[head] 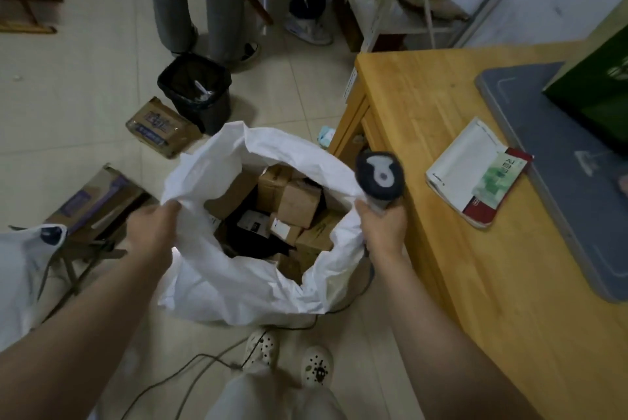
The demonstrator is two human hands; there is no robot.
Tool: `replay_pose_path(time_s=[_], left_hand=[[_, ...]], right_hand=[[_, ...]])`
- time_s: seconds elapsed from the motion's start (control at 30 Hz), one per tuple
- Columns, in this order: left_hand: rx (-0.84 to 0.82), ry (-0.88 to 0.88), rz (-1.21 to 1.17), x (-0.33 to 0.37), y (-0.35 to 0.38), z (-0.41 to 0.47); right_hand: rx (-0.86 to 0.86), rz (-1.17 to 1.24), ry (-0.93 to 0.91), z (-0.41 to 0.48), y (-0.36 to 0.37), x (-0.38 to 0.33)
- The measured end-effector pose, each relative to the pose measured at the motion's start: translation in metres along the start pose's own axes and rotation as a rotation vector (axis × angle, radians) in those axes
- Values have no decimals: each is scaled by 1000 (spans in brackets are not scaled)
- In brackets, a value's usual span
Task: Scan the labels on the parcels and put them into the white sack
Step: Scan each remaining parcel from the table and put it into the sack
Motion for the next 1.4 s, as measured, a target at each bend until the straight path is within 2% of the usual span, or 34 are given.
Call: replay_pose_path(time_s=[0.07,0.13,0.2,0.27,0.37,0.47,0.6,0.67,0.77,0.83,0.9,0.97,1.07,1.17,1.3,1.4], left_hand=[[-126,-140,139,-23,7,-7],[-247,-215,191,-35,18,-13],[-256,-163,147,-21,28,-12],[-196,-114,106,2,27,-9],[-118,-167,-46,18,8,5],[-66,-174,4,1,-15,11],[-230,-251,156,-44,-5,-7],[-218,-161,176,-39,1,-9],[-70,51,97,2,-7,-12],[38,127,75,26,-20,-16],[69,211,118,35,-28,-18],[34,243,246,24,-29,-16],[-73,134,496,-21,-28,-9],[-119,85,638,-44,-29,-8],[-141,176,777,-42,-26,-23],[-172,312,799,-32,-17,-41]], right_hand=[[-85,-92,211,1,11,29],[-118,-78,326,2,16,44],[-114,-84,302,6,15,31],[-129,-142,215,9,7,8],[-103,-68,129,5,-14,-15],[-34,-27,221,1,-20,0],[-109,-39,454,-10,-4,41],[-100,-50,451,-10,-2,42],[-41,-45,352,-1,-10,18],[-41,11,278,-1,-13,-2],[-35,28,233,-6,-13,-4],[-29,-35,277,-12,-11,14],[-48,-84,428,-23,-12,53],[-64,-98,467,-28,-16,71],[-88,-166,439,-30,-23,75],[-112,-186,411,-34,-25,74]])
Point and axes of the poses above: each hand's wrist, its own z-axis towards the middle knuckle, its own y-axis out of the palm, x = y × z, the point moved 5 cm from there along z, towards the middle knuckle, and after that the axes turned 9 degrees about y, right-handed, at the moved point
